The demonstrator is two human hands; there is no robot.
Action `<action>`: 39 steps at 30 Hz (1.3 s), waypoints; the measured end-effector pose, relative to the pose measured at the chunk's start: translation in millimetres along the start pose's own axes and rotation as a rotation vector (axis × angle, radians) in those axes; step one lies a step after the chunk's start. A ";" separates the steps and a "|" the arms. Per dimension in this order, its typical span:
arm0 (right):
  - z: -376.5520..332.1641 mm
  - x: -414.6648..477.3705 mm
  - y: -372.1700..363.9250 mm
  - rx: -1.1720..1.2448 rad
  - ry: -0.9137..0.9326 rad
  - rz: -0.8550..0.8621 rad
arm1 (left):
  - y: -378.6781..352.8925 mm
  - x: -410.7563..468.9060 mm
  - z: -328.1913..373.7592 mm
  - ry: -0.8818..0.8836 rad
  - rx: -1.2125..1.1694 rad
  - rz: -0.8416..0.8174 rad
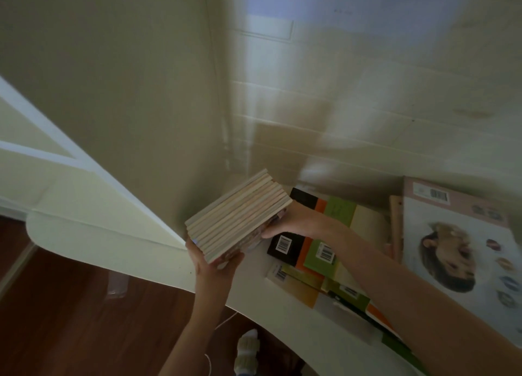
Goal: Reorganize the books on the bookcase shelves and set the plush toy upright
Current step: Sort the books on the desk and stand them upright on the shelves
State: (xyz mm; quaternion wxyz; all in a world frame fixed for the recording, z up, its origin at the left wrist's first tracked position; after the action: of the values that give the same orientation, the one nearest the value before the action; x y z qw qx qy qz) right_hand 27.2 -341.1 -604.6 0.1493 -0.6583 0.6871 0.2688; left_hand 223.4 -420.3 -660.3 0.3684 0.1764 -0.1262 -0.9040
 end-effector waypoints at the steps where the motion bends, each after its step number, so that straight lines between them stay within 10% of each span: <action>1: 1.5 0.1 -0.7 -0.006 0.008 0.012 | 0.8 2.8 -1.7 -0.002 0.010 0.005; 16: -40.8 -68.5 13.5 -0.022 0.250 0.338 | 38.6 -21.6 88.8 -0.270 0.129 0.148; 24: -108.6 -174.6 3.8 0.073 0.552 0.523 | 63.7 -77.0 188.6 -0.288 -0.250 0.058; 39: -264.8 -207.0 -69.0 -0.100 0.953 0.362 | 189.6 -167.6 254.5 -0.497 -0.448 0.282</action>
State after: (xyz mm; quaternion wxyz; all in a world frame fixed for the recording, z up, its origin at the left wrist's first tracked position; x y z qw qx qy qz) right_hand 152.9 -319.6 -286.0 -0.2613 -0.5845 0.7681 -0.0071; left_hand 348.0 -408.3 -323.9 0.4770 -0.1531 -0.0337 -0.8648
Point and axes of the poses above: each hand's wrist, its own x-axis towards the middle knuckle, its own y-axis out of the back of the hand, z = x × y, the point moved 3 cm from there along x, towards the middle knuckle, and after that the axes turned 7 degrees about -z, right-handed, at the moved point
